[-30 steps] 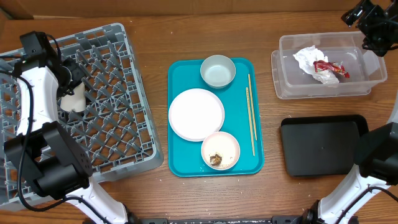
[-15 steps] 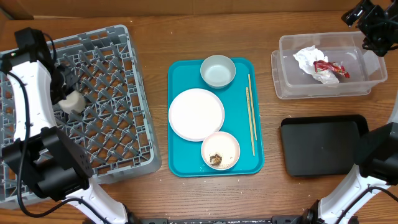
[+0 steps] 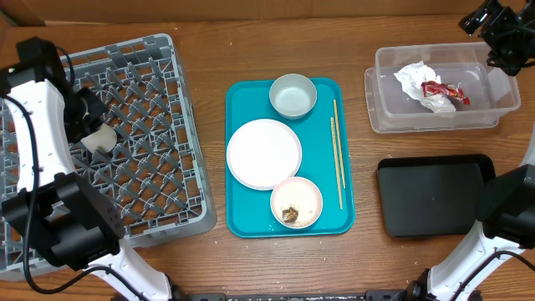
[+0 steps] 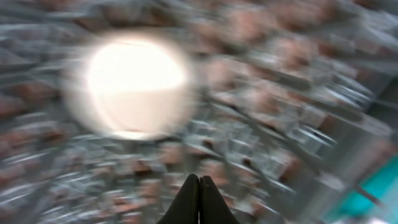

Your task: Sort waste into correct bins and load items into the dishwasher

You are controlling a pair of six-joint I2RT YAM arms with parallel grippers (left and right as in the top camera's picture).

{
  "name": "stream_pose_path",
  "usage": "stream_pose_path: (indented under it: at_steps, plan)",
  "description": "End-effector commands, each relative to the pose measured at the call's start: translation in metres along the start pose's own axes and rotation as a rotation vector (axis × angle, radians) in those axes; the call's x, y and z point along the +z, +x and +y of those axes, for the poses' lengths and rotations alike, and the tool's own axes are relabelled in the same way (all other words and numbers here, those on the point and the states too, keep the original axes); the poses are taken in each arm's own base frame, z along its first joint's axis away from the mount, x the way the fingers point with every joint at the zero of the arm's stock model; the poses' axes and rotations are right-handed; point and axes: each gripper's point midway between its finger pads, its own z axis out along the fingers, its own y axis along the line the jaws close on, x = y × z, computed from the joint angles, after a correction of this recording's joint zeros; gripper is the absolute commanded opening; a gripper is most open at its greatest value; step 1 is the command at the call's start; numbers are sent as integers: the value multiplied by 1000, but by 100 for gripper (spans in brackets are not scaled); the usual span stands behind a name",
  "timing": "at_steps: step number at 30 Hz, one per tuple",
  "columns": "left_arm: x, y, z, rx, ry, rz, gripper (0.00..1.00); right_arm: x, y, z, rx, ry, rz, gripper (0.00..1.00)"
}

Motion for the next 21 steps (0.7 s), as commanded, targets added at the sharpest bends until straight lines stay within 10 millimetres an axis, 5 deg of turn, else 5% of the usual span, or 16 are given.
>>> stream_pose_path:
  at_steps: [1, 3, 6, 7, 11, 21]
  plan:
    - [-32, 30, -90, 219, 375, 53, 4, -23, -6, 13, -19, -20, -51, 100]
    - [-31, 43, -111, 274, 384, 63, 23, -23, -6, 13, -19, -20, -51, 100]
    - [-27, 57, -138, 358, 372, 52, 74, -23, -6, 13, -19, -20, -51, 100]
    - [-25, 62, -146, 376, 364, 49, 80, -23, -6, 13, -19, -20, -51, 100]
    - [-13, 75, -160, 378, 248, 20, 78, -23, -6, 13, -19, -20, -51, 100]
    - [-3, 98, -138, 338, -40, 10, 71, -23, -6, 13, -19, -20, -51, 100]
